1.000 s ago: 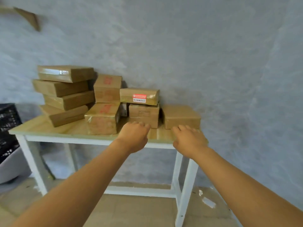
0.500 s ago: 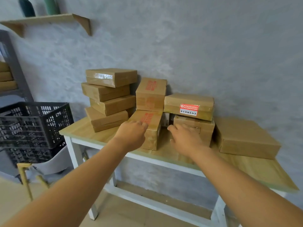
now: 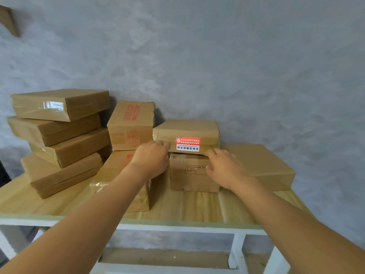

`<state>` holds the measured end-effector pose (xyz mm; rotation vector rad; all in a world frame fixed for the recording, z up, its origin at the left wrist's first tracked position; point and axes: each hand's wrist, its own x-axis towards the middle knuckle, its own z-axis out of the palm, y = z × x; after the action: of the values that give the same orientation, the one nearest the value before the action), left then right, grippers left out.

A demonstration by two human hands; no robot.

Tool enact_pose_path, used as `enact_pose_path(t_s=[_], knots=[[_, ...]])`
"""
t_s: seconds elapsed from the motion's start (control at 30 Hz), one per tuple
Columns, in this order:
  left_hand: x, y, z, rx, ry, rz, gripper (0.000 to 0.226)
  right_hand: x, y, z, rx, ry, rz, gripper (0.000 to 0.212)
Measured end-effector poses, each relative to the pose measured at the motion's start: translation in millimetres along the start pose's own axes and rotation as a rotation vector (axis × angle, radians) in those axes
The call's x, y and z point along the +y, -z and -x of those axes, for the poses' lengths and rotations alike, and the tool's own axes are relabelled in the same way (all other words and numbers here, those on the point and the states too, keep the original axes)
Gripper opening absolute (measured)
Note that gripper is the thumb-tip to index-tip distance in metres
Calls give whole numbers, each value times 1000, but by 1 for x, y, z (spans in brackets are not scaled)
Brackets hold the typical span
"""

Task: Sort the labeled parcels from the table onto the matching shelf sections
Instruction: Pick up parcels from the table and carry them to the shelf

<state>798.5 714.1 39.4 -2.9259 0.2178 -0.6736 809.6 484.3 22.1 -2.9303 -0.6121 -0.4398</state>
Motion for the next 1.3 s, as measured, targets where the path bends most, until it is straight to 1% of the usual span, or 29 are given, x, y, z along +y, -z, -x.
enact_pose_path(t_s=[0.13,0.23,0.33,0.4,0.5,0.57,0.63,0.73,0.8,0.83,0.9,0.97,1.03,1.1,1.2,1.23,1.3], knots=[[12,-8,-42,127,109,120,29,47,-8,-25,28,-63,-140,37],[15,-13,-66,186,179,182,34,72,-12,-43,25,-108,-248,31],[10,-16,-85,200,289,220,40,83,-15,-64,6,-172,-360,41],[2,-19,-96,125,397,272,45,81,-14,-78,-37,-227,-451,53],[-13,-26,-110,-25,594,424,57,72,-17,-100,-101,-331,-593,72],[-22,-34,-118,-91,696,552,63,68,-18,-113,-133,-420,-650,84],[-29,-42,-123,-161,803,729,68,66,-18,-121,-177,-501,-717,91],[-37,-51,-122,-269,996,1075,73,68,-21,-129,-239,-583,-872,91],[-39,-55,-121,-318,1103,1291,79,70,-22,-134,-255,-615,-955,83],[-40,-58,-120,-313,1138,1375,80,71,-23,-136,-256,-628,-989,80],[-41,-62,-122,-263,1148,1459,70,72,-25,-138,-249,-644,-1012,76],[-40,-63,-123,-213,1121,1504,60,73,-26,-137,-251,-664,-1005,75],[-39,-57,-124,-181,1070,1538,57,74,-25,-136,-253,-675,-1039,75],[-38,-47,-124,-137,1009,1578,57,75,-20,-135,-184,-688,-1152,70],[-37,-30,-123,-73,888,1662,48,77,-7,-136,-29,-714,-1391,55],[-38,-26,-122,-60,843,1688,45,77,-2,-135,-21,-716,-1464,52],[-40,-17,-117,-32,779,1716,40,75,10,-131,-82,-686,-1593,47]])
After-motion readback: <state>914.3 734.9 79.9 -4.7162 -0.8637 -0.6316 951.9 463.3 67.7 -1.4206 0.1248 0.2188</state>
